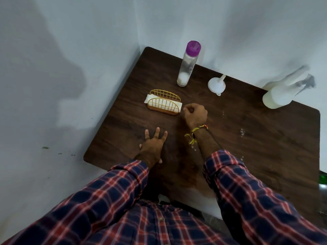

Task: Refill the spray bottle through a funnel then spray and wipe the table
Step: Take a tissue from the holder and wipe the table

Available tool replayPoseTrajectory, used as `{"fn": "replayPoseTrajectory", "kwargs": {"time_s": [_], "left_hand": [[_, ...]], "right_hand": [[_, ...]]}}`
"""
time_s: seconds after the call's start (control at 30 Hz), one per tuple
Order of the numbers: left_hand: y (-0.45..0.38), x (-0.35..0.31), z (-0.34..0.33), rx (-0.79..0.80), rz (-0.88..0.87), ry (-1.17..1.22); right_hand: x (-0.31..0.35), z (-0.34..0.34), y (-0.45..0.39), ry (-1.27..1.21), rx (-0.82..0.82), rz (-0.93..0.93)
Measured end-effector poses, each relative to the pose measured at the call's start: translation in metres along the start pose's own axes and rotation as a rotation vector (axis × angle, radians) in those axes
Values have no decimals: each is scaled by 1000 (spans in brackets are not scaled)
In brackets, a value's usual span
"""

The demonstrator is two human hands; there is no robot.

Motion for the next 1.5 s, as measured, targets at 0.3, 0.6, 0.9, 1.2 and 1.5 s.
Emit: {"fn": "replayPoseTrajectory", "kwargs": {"time_s": [0.3, 0.6, 0.9, 1.2, 1.5], "left_hand": [[1, 0, -1, -9, 3, -9], [2, -1, 0, -2, 8, 9], [6, -2, 0, -23, 9, -1], [6, -3, 2, 3, 16, 10], [4, -3, 3, 19, 23, 12]], "right_hand": [[15, -20, -27, 55, 37, -29], [19, -17, -22, 137, -55, 129], [32, -10, -11, 74, -138, 287], [20, -18, -29, 215, 5, 168], [19, -26, -29, 386, 29, 269]]}}
Point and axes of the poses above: each hand's wrist, its own y-axis away from the middle knuckle, its own z-axis out of the back of the hand, x = y × z, the point moved 3 cm from there along -y, towards the middle knuckle, and after that the axes turned 13 degrees about y, right-handed, at the moved point
